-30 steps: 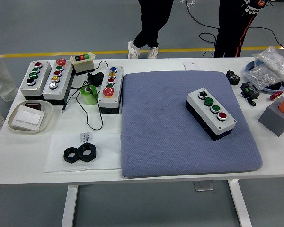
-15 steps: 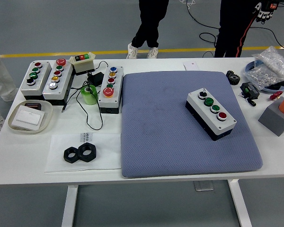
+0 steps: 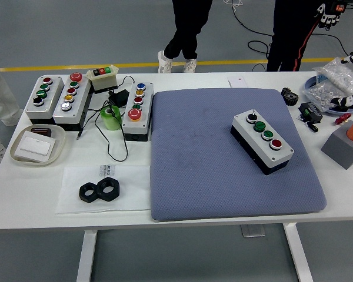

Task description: Pick up the button,place it on the desk,press the button,press the button

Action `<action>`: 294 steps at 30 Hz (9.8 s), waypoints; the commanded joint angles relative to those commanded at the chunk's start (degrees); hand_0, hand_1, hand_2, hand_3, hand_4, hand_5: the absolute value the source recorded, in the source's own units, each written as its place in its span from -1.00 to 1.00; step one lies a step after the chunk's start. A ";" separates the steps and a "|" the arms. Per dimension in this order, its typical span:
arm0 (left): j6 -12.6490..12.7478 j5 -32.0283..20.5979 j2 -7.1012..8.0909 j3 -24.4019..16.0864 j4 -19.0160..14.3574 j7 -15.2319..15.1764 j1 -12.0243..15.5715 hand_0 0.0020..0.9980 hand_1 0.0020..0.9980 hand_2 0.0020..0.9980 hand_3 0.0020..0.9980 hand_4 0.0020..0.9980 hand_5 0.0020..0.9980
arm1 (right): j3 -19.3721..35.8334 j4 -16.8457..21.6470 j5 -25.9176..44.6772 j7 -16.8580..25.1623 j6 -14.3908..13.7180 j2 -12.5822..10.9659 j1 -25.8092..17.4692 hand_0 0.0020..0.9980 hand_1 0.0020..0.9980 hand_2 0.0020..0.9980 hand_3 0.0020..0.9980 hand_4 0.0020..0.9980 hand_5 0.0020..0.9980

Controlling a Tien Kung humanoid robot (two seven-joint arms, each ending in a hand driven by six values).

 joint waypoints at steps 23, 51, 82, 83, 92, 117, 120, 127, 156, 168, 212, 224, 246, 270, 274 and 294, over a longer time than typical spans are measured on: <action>-0.12 0.77 0.63 -0.44 0.00 -0.27 0.32 0.49 0.83 0.97 0.89 0.22 1.00 | -1.98 1.49 -3.93 -2.76 -1.38 10.87 -0.85 0.82 0.68 0.66 0.57 0.51 -0.24; -0.42 0.90 1.38 -0.18 0.00 -0.44 1.37 0.49 0.83 0.97 0.90 0.22 1.00 | 2.18 -5.49 -4.76 -14.89 -2.63 25.24 -5.41 0.82 0.68 0.66 0.58 0.55 -0.38; -0.48 0.20 1.50 0.35 0.00 -0.57 1.54 0.49 0.83 0.97 0.90 0.22 1.00 | 3.56 -3.95 -4.76 -16.57 -2.50 32.96 -8.71 0.83 0.75 0.73 0.63 0.58 -0.36; -0.48 0.18 1.50 0.37 0.00 -0.57 1.54 0.49 0.83 0.97 0.90 0.22 1.00 | 3.59 -3.98 -4.76 -16.56 -2.53 32.95 -8.70 0.83 0.75 0.73 0.63 0.58 -0.36; -0.52 0.07 1.58 0.56 0.00 -0.59 1.56 0.49 0.83 0.97 0.90 0.22 1.00 | 5.03 -5.56 -4.76 -15.62 -2.24 33.97 -8.65 0.86 0.85 0.92 0.85 0.65 -0.29; -0.39 -1.12 1.61 1.33 0.00 -0.84 1.27 0.49 0.83 0.97 0.90 0.22 1.00 | 7.41 -5.96 -4.76 -15.51 -1.95 34.26 -8.45 0.89 0.90 0.99 0.98 0.68 -0.23; -0.36 -1.17 1.62 1.38 0.00 -0.87 1.39 0.49 0.83 0.97 0.90 0.22 1.00 | 8.01 -6.05 -4.76 -15.52 -2.05 34.20 -8.67 0.90 0.90 0.98 0.98 0.71 -0.21; -0.42 -0.72 1.65 1.07 0.00 -0.78 1.53 0.49 0.83 0.97 0.90 0.22 1.00 | 9.10 -7.39 -4.76 -15.36 -2.75 34.65 -9.13 0.89 0.90 0.97 0.97 0.76 -0.18; -0.55 -0.22 1.67 1.08 0.00 -0.73 1.15 0.49 0.83 0.97 0.90 0.22 1.00 | 6.14 -12.96 -4.76 -12.93 -2.45 34.56 -7.92 0.87 0.84 0.89 0.81 0.76 -0.23; -0.48 -1.06 1.56 1.88 0.00 -0.81 0.95 0.49 0.83 0.97 0.90 0.22 1.00 | 6.48 -15.80 -4.76 -12.96 -2.87 35.56 -7.04 0.87 0.84 0.90 0.82 0.75 -0.26; -0.39 -1.36 1.20 2.52 0.00 -1.05 0.85 0.49 0.83 0.97 0.90 0.22 1.00 | 5.04 -24.50 -4.76 -12.35 -3.31 38.97 -5.46 0.81 0.69 0.78 0.79 0.72 -0.38; -0.43 -0.82 1.14 2.07 0.00 -0.87 1.39 0.49 0.83 0.97 0.90 0.21 1.00 | 4.38 -24.39 -4.76 -12.86 -2.98 38.88 -6.30 -0.05 0.17 0.27 0.65 0.53 -0.77; -0.47 -0.66 1.15 1.85 0.00 -0.76 1.32 0.48 0.83 0.97 0.90 0.22 1.00 | 4.56 -21.84 -4.76 -14.86 -7.10 38.02 -6.36 -0.52 -0.49 -0.38 -0.08 0.15 -1.00; -0.42 -1.17 1.32 2.05 0.00 -0.78 0.82 0.49 0.83 0.97 0.90 0.22 1.00 | 1.08 -15.60 -4.76 -12.89 -6.18 34.45 -6.24 -0.55 -0.50 -0.40 -0.09 0.09 -1.00; -0.37 -1.35 1.34 2.10 0.00 -0.78 0.71 0.49 0.83 0.97 0.90 0.22 1.00 | 0.95 -14.30 -4.76 -12.74 -6.05 33.92 -6.14 -0.55 -0.50 -0.40 -0.08 0.09 -1.00; -0.32 -0.73 1.34 1.28 0.00 -0.65 0.67 0.49 0.83 0.97 0.90 0.22 1.00 | -2.52 -4.75 -4.76 -10.87 -4.97 30.71 -6.62 -0.55 -0.51 -0.41 -0.08 0.10 -1.00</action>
